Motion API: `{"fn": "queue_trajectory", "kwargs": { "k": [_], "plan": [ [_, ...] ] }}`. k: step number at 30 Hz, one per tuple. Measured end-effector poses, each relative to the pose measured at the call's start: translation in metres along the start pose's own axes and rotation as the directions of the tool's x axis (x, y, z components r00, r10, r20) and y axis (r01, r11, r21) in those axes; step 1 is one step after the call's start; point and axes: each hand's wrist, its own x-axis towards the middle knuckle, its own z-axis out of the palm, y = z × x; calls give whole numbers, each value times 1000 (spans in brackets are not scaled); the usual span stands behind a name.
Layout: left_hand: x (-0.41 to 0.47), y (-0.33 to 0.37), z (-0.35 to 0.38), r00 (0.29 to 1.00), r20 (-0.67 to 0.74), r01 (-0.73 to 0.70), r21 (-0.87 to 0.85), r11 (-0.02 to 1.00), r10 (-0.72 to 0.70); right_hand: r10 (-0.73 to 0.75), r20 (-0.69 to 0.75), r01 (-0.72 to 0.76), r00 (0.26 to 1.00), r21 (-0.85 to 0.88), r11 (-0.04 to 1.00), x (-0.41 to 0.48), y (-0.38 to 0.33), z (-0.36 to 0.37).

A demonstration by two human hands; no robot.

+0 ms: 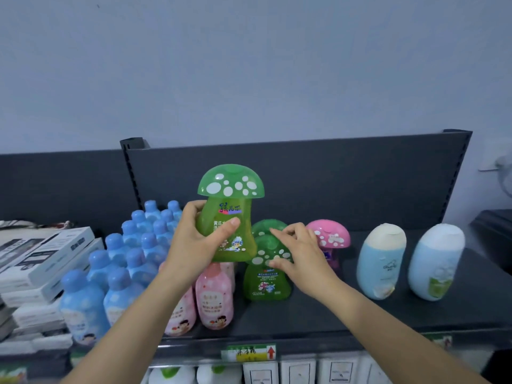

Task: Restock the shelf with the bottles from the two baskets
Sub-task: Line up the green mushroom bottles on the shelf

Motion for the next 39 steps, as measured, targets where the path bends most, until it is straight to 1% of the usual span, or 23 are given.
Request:
{"fn": "queue_trajectory", "kwargs": {
  "k": [2, 3, 5, 6, 7, 8, 9, 11, 14, 16, 18, 21, 22, 23, 25, 26, 28, 30, 32, 35, 37, 39],
  "plan": [
    [-6, 5, 4, 1000, -9, 13, 14, 1000, -13, 8, 21, -9, 1000, 49, 999, -2, 2, -5],
    [-9, 7, 6, 1000, -15, 15, 27, 1000, -14, 5, 1, -5, 1000, 79, 997, -3, 2, -9],
    [-17, 11, 11, 1000, -15, 10, 34, 999, -9, 11, -118, 11, 993, 189, 982, -4, 1, -22],
    [-21, 11, 14, 1000, -3, 6, 28, 1000, -6, 32, -153, 16, 988, 301, 953, -6, -3, -30],
    [-26, 12, 17, 1000, 7, 6, 20, 1000, -7, 50, -140, 16, 989, 433, 901, -8, -9, -39],
    [-31, 12, 21, 1000, 18, 3, 23, 1000, -3, 42, -76, 8, 996, 562, 827, -11, -15, -47],
    [-36, 13, 25, 1000, 26, -7, 33, 999, 6, 17, 4, -15, 1000, 654, 757, -15, -21, -52],
    [-47, 8, 34, 998, 50, -26, 56, 998, 24, -9, 94, -62, 996, 723, 689, -26, -27, -55],
    [-61, -8, 47, 994, 109, 1, 63, 998, -8, 80, 118, -143, 990, 812, 567, -43, -22, -50],
    [-69, -20, 54, 987, 158, -2, 118, 993, -16, 126, 179, -218, 976, 849, 481, -53, -14, -47],
    [-78, -29, 62, 980, 199, -8, 163, 987, -25, 142, 227, -267, 963, 857, 441, -61, -5, -44],
    [-86, -35, 72, 969, 247, -30, 199, 979, -21, 197, 213, -279, 957, 863, 421, -68, 7, -41],
    [-86, -37, 73, 965, 262, -53, 233, 971, -10, 207, 195, -268, 959, 859, 435, -69, 10, -40],
    [-84, -39, 73, 961, 276, -100, 278, 955, 20, 218, 165, -251, 962, 848, 467, -70, 13, -40],
    [-78, -39, 69, 954, 282, -219, 404, 888, 107, 242, 100, -222, 965, 802, 554, -69, 20, -38],
    [-75, -37, 65, 954, 267, -252, 457, 853, 138, 255, 80, -220, 964, 775, 592, -69, 25, -36],
    [-68, -28, 55, 964, 209, -252, 522, 815, 165, 279, 70, -238, 958, 736, 633, -67, 34, -31],
    [-59, -19, 43, 968, 152, -250, 583, 773, 199, 294, 80, -258, 952, 723, 641, -68, 42, -23],
    [-47, -9, 35, 959, 149, -280, 635, 719, 242, 307, 100, -278, 947, 733, 620, -69, 46, -14],
    [-28, 2, 31, 942, 218, -335, 636, 695, 255, 324, 127, -301, 938, 761, 574, -67, 48, -8],
    [-16, 4, 32, 933, 290, -355, 649, 672, 213, 326, 146, -320, 934, 747, 583, -67, 50, -7],
    [-7, 1, 34, 916, 369, -375, 655, 657, 155, 330, 172, -350, 928, 705, 617, -71, 55, -4]
  ]
}}
